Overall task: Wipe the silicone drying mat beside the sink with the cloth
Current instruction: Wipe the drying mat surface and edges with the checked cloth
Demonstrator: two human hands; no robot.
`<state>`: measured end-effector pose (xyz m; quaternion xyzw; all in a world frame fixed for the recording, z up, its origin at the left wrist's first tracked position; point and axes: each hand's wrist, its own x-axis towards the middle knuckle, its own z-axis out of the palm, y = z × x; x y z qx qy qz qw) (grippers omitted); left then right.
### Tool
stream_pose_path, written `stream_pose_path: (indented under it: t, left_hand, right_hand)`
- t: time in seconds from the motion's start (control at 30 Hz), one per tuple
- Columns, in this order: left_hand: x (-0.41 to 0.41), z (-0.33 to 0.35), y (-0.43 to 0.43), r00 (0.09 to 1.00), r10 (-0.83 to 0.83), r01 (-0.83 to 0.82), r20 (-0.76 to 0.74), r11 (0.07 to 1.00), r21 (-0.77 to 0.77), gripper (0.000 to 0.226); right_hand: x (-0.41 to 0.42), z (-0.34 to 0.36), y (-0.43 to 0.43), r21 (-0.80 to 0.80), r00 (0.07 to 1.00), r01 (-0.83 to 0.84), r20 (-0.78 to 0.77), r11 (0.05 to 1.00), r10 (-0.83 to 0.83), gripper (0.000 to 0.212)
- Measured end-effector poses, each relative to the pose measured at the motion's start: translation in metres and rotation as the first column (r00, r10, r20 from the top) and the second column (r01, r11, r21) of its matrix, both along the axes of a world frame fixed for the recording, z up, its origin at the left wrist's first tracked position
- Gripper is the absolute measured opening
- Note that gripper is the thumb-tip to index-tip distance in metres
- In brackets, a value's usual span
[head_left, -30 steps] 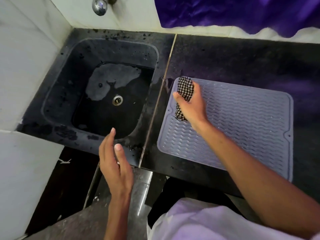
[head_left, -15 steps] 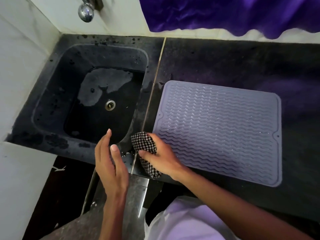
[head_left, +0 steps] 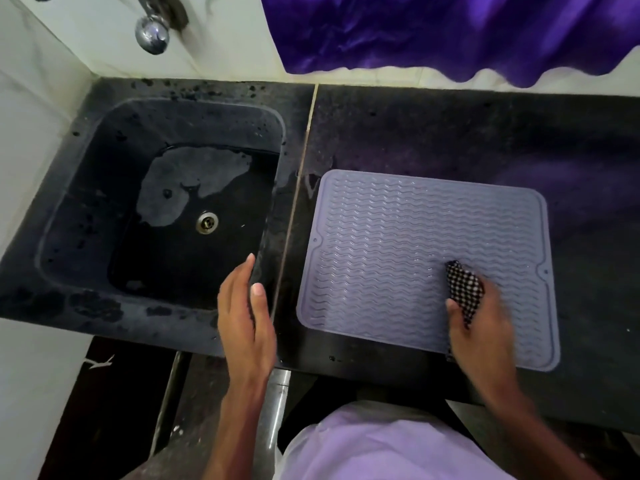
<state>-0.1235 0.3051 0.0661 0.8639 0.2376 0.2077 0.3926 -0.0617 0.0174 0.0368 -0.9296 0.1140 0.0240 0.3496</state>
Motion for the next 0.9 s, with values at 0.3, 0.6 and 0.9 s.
stream_pose_path:
  t: [0.3, 0.6, 0.9]
  left_hand:
    - [0.010, -0.040, 0.018, 0.877, -0.266, 0.437, -0.400, 0.786, 0.438, 0.052]
    - [0.015, -0.016, 0.049, 0.945, -0.173, 0.279, -0.277, 0.868, 0.410, 0.051]
    - [0.020, -0.026, 0.045, 0.916, -0.318, 0.391, -0.246, 0.847, 0.361, 0.050]
  right_hand:
    - [-0.022, -0.008, 0.122, 0.102, 0.992, -0.124, -0.017, 0.987, 0.127, 0.056]
    - [-0.012, 0.006, 0.231, 0.488, 0.930, -0.241, -0.130, 0.839, 0.343, 0.050]
    - [-0.006, 0.050, 0.095, 0.316, 1.000, 0.013, 0.001, 0.949, -0.014, 0.061]
